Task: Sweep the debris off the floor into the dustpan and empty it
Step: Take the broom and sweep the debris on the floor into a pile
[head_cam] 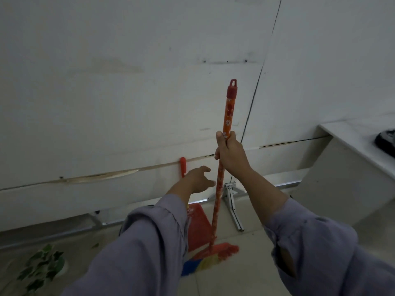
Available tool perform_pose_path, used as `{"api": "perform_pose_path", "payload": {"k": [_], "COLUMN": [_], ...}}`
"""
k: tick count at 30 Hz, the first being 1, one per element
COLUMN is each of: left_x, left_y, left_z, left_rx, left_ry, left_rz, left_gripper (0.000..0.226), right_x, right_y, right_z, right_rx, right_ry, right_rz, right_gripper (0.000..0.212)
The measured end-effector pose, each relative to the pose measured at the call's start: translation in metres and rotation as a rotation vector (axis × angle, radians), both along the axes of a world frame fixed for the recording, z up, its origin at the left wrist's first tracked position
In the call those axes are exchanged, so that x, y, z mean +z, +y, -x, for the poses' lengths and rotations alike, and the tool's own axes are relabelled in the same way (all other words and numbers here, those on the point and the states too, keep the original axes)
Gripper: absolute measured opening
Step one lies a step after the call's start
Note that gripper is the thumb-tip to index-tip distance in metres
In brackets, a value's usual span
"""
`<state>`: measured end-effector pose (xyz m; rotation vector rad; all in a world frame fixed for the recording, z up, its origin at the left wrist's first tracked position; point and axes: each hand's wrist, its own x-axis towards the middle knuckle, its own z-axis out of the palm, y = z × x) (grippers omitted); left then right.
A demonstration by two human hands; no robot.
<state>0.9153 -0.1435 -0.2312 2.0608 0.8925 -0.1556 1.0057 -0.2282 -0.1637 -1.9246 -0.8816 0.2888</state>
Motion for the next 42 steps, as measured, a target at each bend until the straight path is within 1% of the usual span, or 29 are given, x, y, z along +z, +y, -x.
{"api": "perform_pose_path", "payload": {"k": [7,10,12,15,21,25,27,28,29,30,31,33,34,37,40,42], "left_x": [0.002,-0.01,-0.013,-0.011,-0.008,-0.009,-0.009,-0.009,-0.01,-0.011,-0.012,-0.015,-0.018,-0.023,-0.027,-0.035], "left_y": [-0.097,-0.129,-0.137,-0.138,-0.127,-0.112,-0.102,-0.098,-0.093,-0.089,-0.085,-0.077,-0.074,-0.066,-0.064,-0.062], "left_z": [0.07,0.108,0.134,0.177,0.267,0.342,0.385,0.409,0.433,0.458,0.483,0.531,0.554,0.619,0.674,0.706], "left_rx": [0.022,0.12,0.182,0.269,0.351,0.41,0.436,0.457,0.48,0.497,0.506,0.507,0.5,0.497,0.515,0.536], "left_ry": [-0.069,-0.13,-0.133,-0.101,-0.061,-0.013,0.003,0.011,0.019,0.026,0.036,0.079,0.101,0.16,0.217,0.256], "left_rz": [-0.017,0.02,0.015,0.025,-0.055,-0.092,-0.102,-0.109,-0.119,-0.128,-0.136,-0.134,-0.133,-0.183,-0.278,-0.324], "left_gripper": [0.049,0.047,0.042,0.033,0.042,0.035,0.024,0.017,0.011,0.011,0.017,0.029,0.031,0.025,0.03,0.027], "right_x": [0.018,0.019,0.018,0.019,0.024,0.027,0.031,0.033,0.034,0.034,0.033,0.028,0.024,0.007,-0.008,-0.014], "right_y": [-0.064,-0.077,-0.081,-0.08,-0.058,-0.038,-0.027,-0.022,-0.016,-0.01,-0.004,0.006,0.01,0.025,0.042,0.053], "right_z": [0.062,0.094,0.12,0.163,0.258,0.328,0.365,0.384,0.403,0.422,0.441,0.48,0.5,0.553,0.602,0.631], "right_rx": [0.131,0.195,0.267,0.39,0.581,0.709,0.789,0.84,0.894,0.942,0.978,0.991,0.977,0.964,0.989,1.064], "right_ry": [0.03,0.046,0.082,0.095,0.158,0.175,0.254,0.316,0.38,0.432,0.478,0.558,0.6,0.716,0.715,0.611], "right_rz": [-0.031,-0.041,-0.048,-0.031,-0.028,0.033,0.073,0.097,0.121,0.148,0.171,0.213,0.238,0.291,0.413,0.519], "right_gripper": [0.038,0.042,0.041,0.039,0.039,0.044,0.045,0.039,0.029,0.016,0.011,0.032,0.036,0.028,0.034,0.028]}}
